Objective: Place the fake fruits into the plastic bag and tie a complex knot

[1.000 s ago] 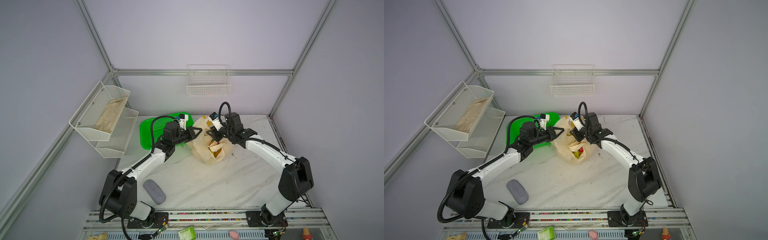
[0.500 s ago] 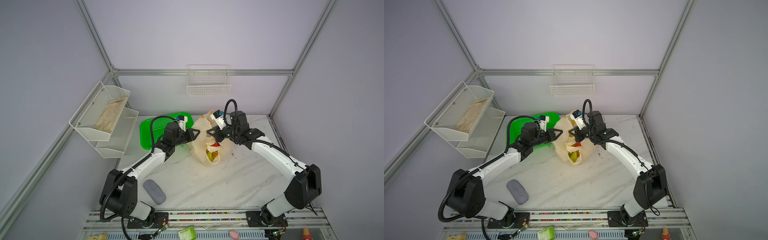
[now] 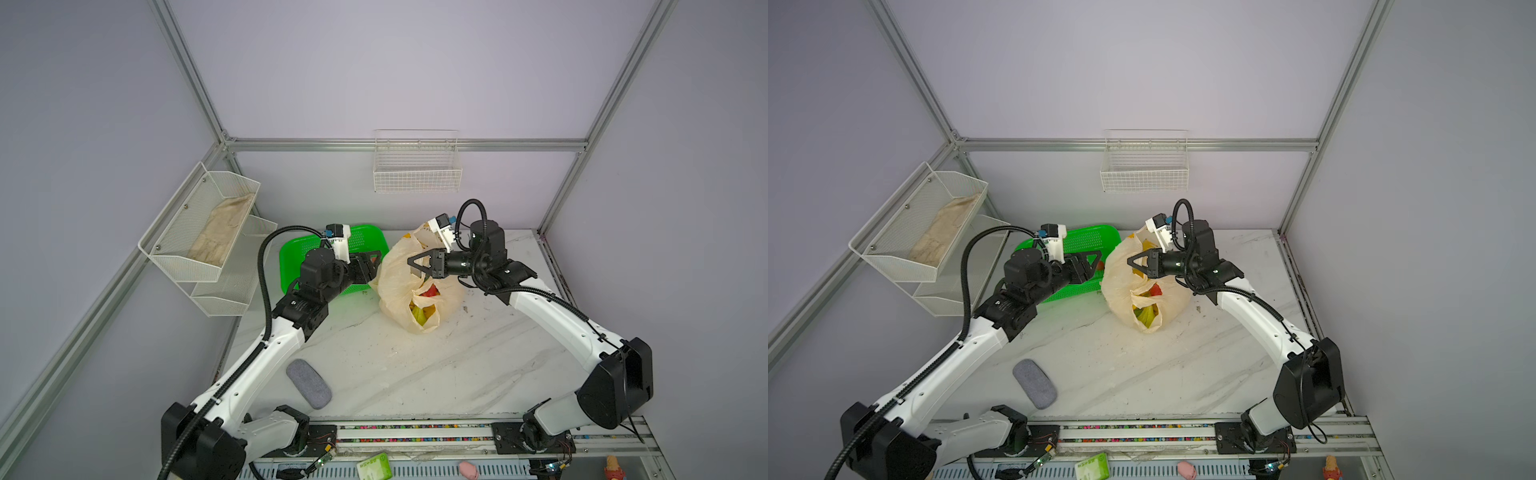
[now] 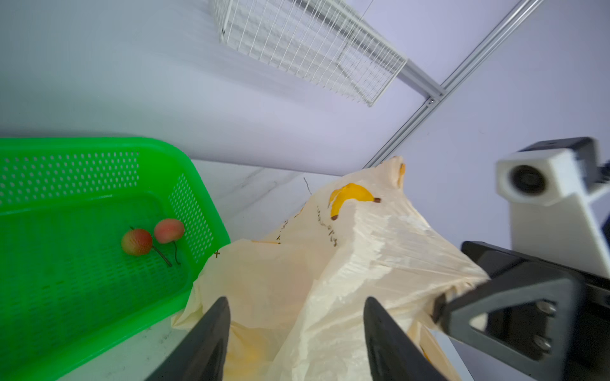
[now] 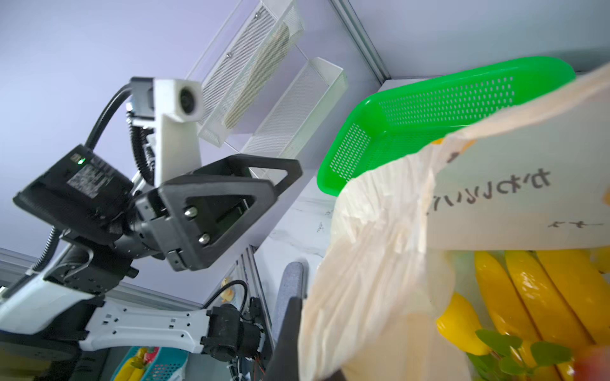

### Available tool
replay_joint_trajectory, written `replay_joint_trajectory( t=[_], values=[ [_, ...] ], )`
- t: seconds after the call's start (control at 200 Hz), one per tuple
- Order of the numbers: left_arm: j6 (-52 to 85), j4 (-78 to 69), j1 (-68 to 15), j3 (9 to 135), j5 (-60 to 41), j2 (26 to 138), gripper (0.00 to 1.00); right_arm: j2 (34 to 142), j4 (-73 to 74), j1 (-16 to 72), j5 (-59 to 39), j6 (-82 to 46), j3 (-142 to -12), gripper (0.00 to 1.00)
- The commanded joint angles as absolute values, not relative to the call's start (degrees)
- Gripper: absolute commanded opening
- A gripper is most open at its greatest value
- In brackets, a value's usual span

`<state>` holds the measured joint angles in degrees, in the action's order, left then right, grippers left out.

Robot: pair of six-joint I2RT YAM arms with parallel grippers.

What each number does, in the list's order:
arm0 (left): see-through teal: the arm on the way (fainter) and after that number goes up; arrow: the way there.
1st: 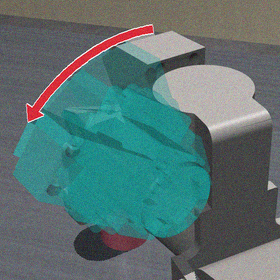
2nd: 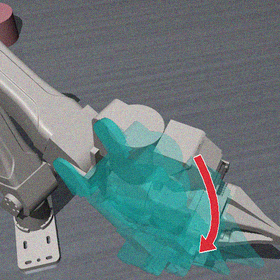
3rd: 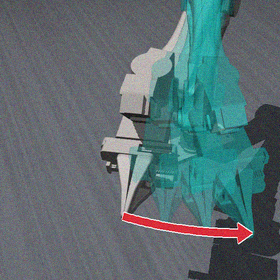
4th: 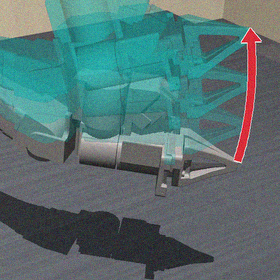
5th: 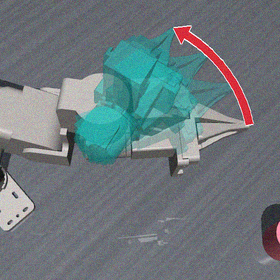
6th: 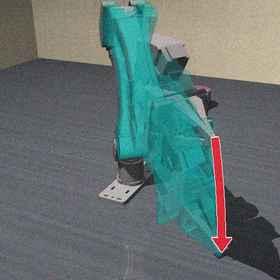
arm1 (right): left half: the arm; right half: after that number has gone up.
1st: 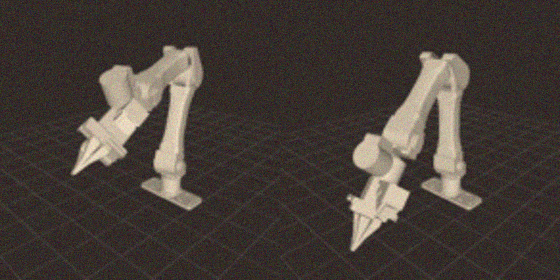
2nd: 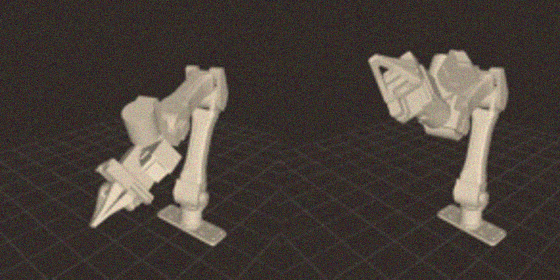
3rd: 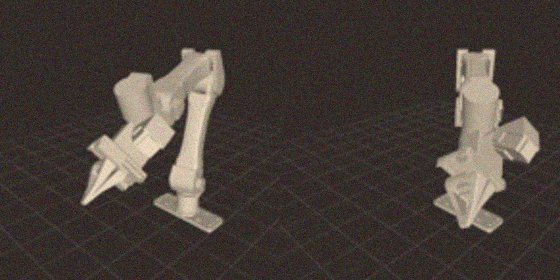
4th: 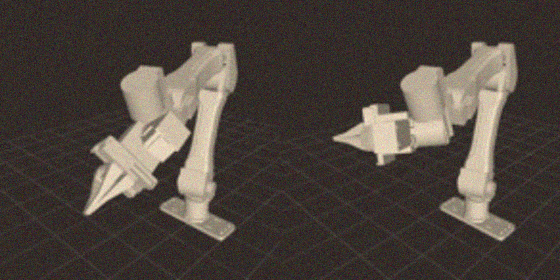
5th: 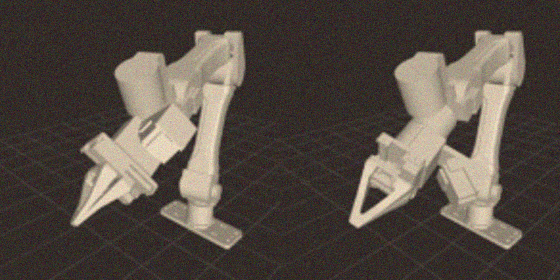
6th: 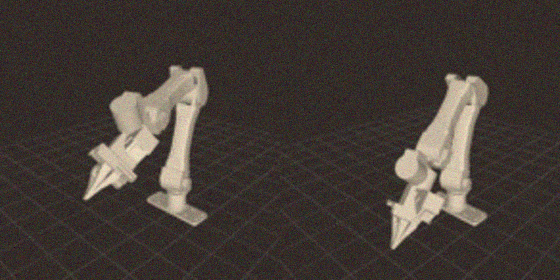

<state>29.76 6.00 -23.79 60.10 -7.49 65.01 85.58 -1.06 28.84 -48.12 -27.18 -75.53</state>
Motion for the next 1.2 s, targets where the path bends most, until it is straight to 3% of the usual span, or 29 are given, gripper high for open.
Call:
replay_joint_trajectory(
  t=[0.0,0.285,0.52,0.66,0.825,0.88,0.935,1.08,1.195],
  values=[
    [22.55,5.37,-26.54,59.97,-9.30,62.31,0.61,83.44,9.72,28.54,-51.02,-37.68,-74.92,0.00],
    [14.68,3.42,-35.34,59.93,-8.13,61.40,0.49,83.32,13.27,28.49,-49.99,-44.70,-76.48,0.00],
    [13.18,3.70,-37.19,59.81,1.77,64.42,0.57,82.54,17.05,28.64,-50.72,-48.89,-76.29,0.00],
    [11.00,3.13,-37.14,61.70,0.03,68.69,0.61,82.45,18.94,28.74,-51.27,-50.21,-75.69,0.00],
    [11.91,0.05,-37.18,64.46,-3.04,73.96,0.58,82.87,18.49,28.95,-51.43,-49.71,-75.81,0.00],
    [14.00,-1.24,-37.13,64.65,-3.75,74.84,0.52,83.19,17.26,28.91,-51.55,-48.68,-76.21,0.00],
    [14.80,-2.06,-37.18,64.67,-4.57,75.49,0.39,83.62,15.91,28.85,-52.14,-47.53,-76.63,0.00],
    [16.69,-1.40,-36.86,64.32,-6.20,75.94,0.08,83.55,14.34,26.17,-52.12,-45.78,-76.13,0.13],
    [19.95,-2.12,-35.74,62.39,-9.69,75.01,0.00,83.28,11.02,22.82,-53.37,-41.11,-75.61,0.26]
  ],
)
